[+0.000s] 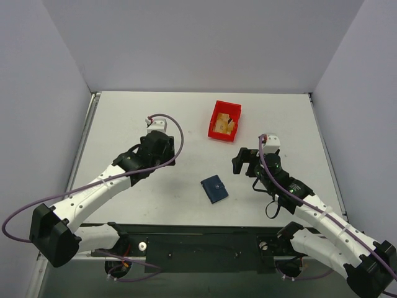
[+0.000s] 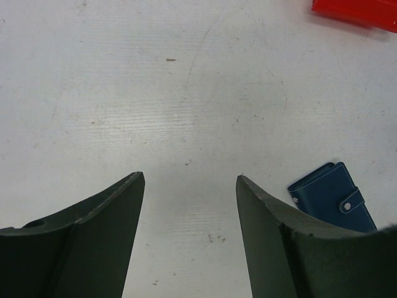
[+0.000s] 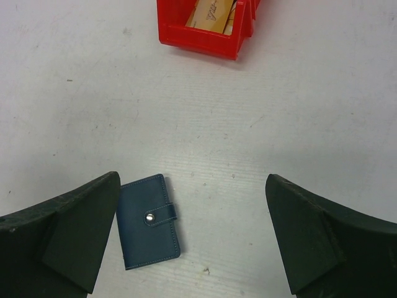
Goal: Put the credit cards into the card holder
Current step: Reset both arms
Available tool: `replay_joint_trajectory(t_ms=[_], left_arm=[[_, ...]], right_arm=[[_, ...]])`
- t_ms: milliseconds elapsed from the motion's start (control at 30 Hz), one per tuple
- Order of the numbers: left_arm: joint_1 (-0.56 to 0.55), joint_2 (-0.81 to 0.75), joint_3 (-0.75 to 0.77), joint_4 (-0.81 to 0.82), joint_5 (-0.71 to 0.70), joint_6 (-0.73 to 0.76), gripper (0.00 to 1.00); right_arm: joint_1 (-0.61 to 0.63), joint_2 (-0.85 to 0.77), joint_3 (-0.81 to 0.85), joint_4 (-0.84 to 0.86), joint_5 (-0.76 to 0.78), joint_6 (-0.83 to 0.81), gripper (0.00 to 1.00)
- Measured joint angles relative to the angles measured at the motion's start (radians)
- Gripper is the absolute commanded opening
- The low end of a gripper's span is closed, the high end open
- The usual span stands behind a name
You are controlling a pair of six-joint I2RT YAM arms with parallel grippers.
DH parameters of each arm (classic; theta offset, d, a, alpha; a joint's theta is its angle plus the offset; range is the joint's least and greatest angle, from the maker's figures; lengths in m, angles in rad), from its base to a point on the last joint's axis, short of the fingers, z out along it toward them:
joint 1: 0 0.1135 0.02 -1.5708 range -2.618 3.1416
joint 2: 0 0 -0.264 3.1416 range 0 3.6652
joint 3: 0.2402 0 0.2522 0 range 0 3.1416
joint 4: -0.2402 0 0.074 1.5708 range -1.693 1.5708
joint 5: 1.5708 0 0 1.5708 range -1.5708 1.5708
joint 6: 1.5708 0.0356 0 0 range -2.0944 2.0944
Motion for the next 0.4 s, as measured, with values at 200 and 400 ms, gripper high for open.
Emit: replay_joint_trajectory(t_ms=[200, 400], left_arm=[[0.0, -0.042, -0.048, 0.023, 0.007, -0.013, 0.71], [0.0, -0.044, -0.063, 0.043, 0.027, -0.017, 0.71]], right_arm=[[0.0, -0.027, -0.027, 0.011, -0.012, -0.015, 0.97], [-0.027, -0.043, -0.041, 0.013, -0.037, -0.034, 0.98]])
